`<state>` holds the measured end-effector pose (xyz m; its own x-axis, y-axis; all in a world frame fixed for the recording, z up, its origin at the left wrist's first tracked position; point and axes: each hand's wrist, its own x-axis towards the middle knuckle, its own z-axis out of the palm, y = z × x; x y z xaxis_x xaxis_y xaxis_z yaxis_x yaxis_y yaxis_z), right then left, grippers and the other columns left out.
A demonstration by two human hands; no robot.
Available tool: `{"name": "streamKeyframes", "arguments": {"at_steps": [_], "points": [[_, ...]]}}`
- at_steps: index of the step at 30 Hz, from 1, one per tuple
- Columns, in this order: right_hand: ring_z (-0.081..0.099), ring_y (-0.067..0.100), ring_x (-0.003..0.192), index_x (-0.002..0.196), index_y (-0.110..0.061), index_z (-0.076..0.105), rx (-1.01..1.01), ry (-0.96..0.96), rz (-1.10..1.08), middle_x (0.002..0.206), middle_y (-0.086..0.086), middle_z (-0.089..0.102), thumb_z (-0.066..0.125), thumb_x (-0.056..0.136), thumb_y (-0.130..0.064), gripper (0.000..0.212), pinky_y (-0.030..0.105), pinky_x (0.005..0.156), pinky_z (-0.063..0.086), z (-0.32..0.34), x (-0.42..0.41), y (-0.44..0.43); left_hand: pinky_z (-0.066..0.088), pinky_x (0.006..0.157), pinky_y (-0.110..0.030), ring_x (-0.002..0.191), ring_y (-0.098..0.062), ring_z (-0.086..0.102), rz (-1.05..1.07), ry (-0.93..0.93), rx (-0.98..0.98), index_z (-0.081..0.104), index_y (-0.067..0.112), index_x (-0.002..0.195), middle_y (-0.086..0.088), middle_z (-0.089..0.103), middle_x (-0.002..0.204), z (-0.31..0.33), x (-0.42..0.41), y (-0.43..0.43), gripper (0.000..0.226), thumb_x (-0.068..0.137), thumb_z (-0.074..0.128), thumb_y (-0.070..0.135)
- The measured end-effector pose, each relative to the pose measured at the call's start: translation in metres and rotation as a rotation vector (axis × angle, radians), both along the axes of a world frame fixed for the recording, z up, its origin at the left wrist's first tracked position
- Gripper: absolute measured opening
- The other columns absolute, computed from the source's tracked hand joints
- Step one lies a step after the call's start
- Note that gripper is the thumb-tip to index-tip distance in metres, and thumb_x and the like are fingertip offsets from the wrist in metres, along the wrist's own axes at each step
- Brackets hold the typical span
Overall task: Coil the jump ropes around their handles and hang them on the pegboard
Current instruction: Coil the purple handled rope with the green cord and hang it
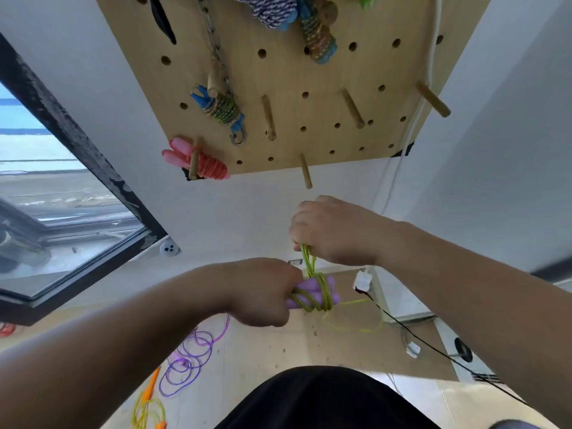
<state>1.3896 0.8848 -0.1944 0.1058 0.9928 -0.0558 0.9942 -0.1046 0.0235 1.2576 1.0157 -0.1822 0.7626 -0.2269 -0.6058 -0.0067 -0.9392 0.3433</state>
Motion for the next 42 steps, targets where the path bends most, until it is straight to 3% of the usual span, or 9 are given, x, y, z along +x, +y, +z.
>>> {"name": "streamKeyframes", "arguments": {"at_steps": [8,10,13,16,21,25,31,37,42], "points": [[0.040,0.023,0.062,0.079,-0.018,0.043,0.033,-0.017,-0.091,0.063,-0.006,0.032,0.052,0.089,-0.009,0.017,0.034,0.057,0.029,0.013,-0.014,0.000,0.044,0.077,-0.029,0.103,-0.028,0.062,0.316,-0.125,0.159,0.058,0.009,0.112,-0.011,0.065,0.113,-0.026,0.033,0.028,0.020,0.097,0.050,0.020],[0.043,0.024,0.067,0.094,-0.018,0.050,0.058,0.040,-0.177,0.077,-0.001,0.047,0.048,0.100,-0.023,0.008,0.034,0.061,0.030,0.007,-0.020,-0.009,0.044,0.068,-0.027,0.093,-0.028,0.062,0.466,-0.176,0.101,0.058,0.013,0.103,-0.010,0.066,0.108,-0.028,0.037,0.036,0.011,0.094,0.054,0.018],[0.051,0.019,0.073,0.121,-0.020,0.061,0.196,0.212,-0.343,0.086,-0.005,0.053,0.030,0.106,-0.042,0.040,0.034,0.062,0.036,-0.005,-0.023,-0.022,0.034,0.043,-0.021,0.051,-0.017,0.050,0.773,-0.208,-0.227,0.050,0.014,0.081,0.004,0.061,0.069,-0.023,0.038,0.034,0.014,0.084,0.057,0.002],[0.050,0.006,0.070,0.121,-0.029,0.069,0.490,0.396,-0.516,0.076,-0.016,0.052,0.043,0.104,-0.038,0.032,0.020,0.060,0.037,-0.020,-0.017,-0.039,0.036,0.048,-0.030,0.050,-0.023,0.046,0.910,-0.228,-0.453,0.050,0.011,0.078,-0.004,0.057,0.060,-0.017,0.035,0.027,0.018,0.078,0.058,-0.005],[0.051,0.010,0.067,0.090,-0.028,0.059,0.582,0.608,-0.694,0.066,-0.014,0.052,0.045,0.104,-0.038,0.022,0.026,0.056,0.034,-0.027,-0.024,-0.050,0.042,0.054,-0.034,0.052,-0.025,0.050,0.918,-0.230,-0.647,0.046,0.009,0.073,-0.010,0.054,0.057,-0.013,0.033,0.016,0.021,0.070,0.063,-0.005],[0.053,0.004,0.079,0.093,-0.029,0.065,0.627,0.534,-0.778,0.076,-0.013,0.058,0.030,0.104,-0.044,0.039,0.021,0.063,0.037,-0.025,-0.024,-0.047,0.042,0.055,-0.036,0.053,-0.024,0.050,0.929,-0.258,-0.590,0.049,0.008,0.076,-0.013,0.055,0.063,-0.017,0.038,0.017,0.019,0.073,0.063,-0.004],[0.052,0.008,0.075,0.093,-0.025,0.062,0.621,0.548,-0.737,0.076,-0.015,0.052,0.059,0.100,-0.030,0.009,0.015,0.059,0.036,-0.024,-0.029,-0.045,0.039,0.047,-0.029,0.055,-0.025,0.049,0.946,-0.318,-0.463,0.054,0.008,0.082,-0.013,0.056,0.069,-0.022,0.039,0.020,0.015,0.076,0.064,-0.003],[0.047,0.011,0.054,0.096,-0.027,0.045,0.549,0.577,-0.738,0.061,-0.010,0.048,0.046,0.104,-0.036,0.012,0.020,0.048,0.031,-0.025,-0.037,-0.041,0.044,0.059,-0.041,0.056,-0.026,0.050,0.989,-0.264,-0.701,0.048,0.007,0.077,-0.013,0.051,0.062,-0.017,0.039,0.018,0.020,0.074,0.062,-0.007],[0.051,0.005,0.071,0.104,-0.026,0.061,0.536,0.468,-0.653,0.076,-0.016,0.054,0.022,0.098,-0.056,0.049,0.024,0.060,0.035,-0.022,-0.036,-0.039,0.048,0.061,-0.042,0.056,-0.027,0.050,0.986,-0.149,-0.903,0.049,0.006,0.081,-0.016,0.048,0.069,-0.011,0.032,0.020,0.027,0.057,0.061,0.001]]}}
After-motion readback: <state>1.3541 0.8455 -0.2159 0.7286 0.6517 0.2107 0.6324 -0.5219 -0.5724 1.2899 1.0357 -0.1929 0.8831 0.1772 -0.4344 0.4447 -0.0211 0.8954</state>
